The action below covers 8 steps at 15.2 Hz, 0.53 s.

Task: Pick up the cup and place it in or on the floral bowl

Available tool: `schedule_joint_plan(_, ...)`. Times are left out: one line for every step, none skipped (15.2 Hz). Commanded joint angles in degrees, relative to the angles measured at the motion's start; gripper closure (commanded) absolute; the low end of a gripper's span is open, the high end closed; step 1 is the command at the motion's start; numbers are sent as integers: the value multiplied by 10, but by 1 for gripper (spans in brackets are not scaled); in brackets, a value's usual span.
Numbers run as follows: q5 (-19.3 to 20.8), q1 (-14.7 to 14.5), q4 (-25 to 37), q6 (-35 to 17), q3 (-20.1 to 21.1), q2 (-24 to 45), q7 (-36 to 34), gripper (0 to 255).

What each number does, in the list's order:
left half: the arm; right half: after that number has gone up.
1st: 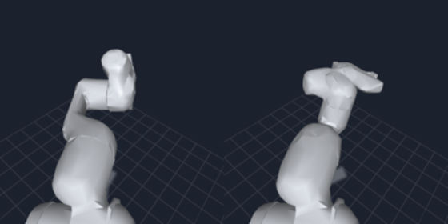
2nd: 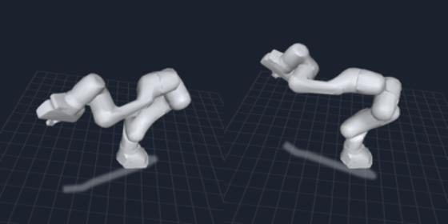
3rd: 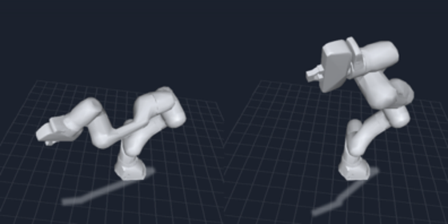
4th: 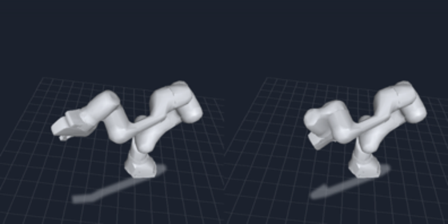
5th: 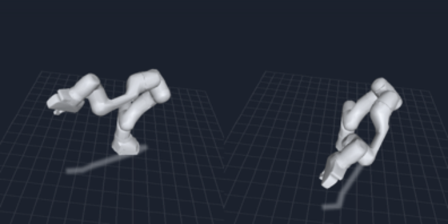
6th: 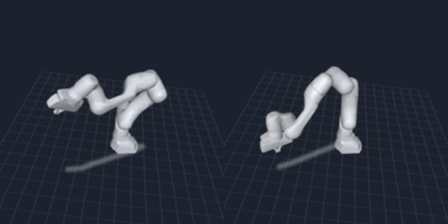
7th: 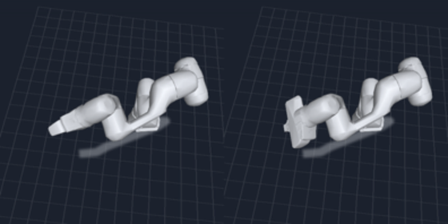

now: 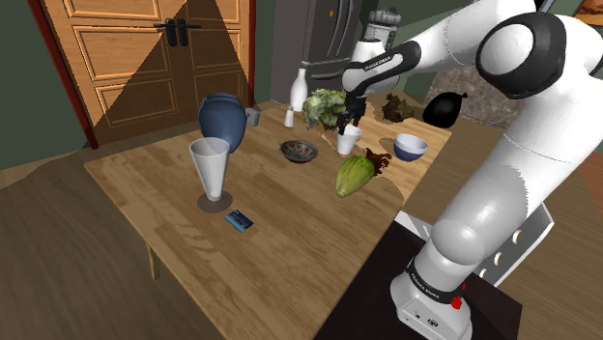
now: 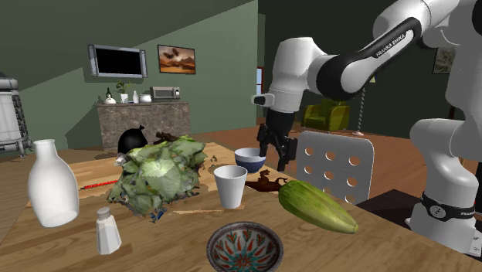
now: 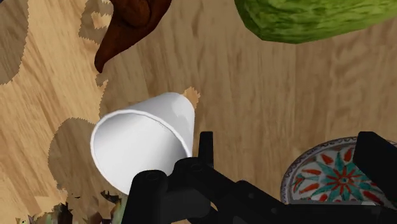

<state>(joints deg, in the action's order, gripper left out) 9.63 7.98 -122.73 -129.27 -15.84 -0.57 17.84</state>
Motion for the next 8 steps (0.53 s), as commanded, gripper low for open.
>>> schedule_joint_plan(-10, 6, 30, -21, -6, 46, 20, 0)
schedule_joint_plan(-16, 10, 46, -28, -8, 67, 30, 0)
schedule_joint_plan(-22, 14, 63, -35, -10, 88, 40, 0)
schedule_joint_plan(-28, 19, 81, -41, -11, 109, 50, 0)
schedule_joint_plan(-34, 24, 99, -46, -11, 130, 59, 0)
schedule_joint_plan(-40, 29, 119, -50, -11, 152, 69, 0)
schedule_joint_plan(-47, 35, 139, -54, -11, 173, 78, 0)
schedule_joint_plan(-49, 37, 146, -55, -10, 180, 81, 0)
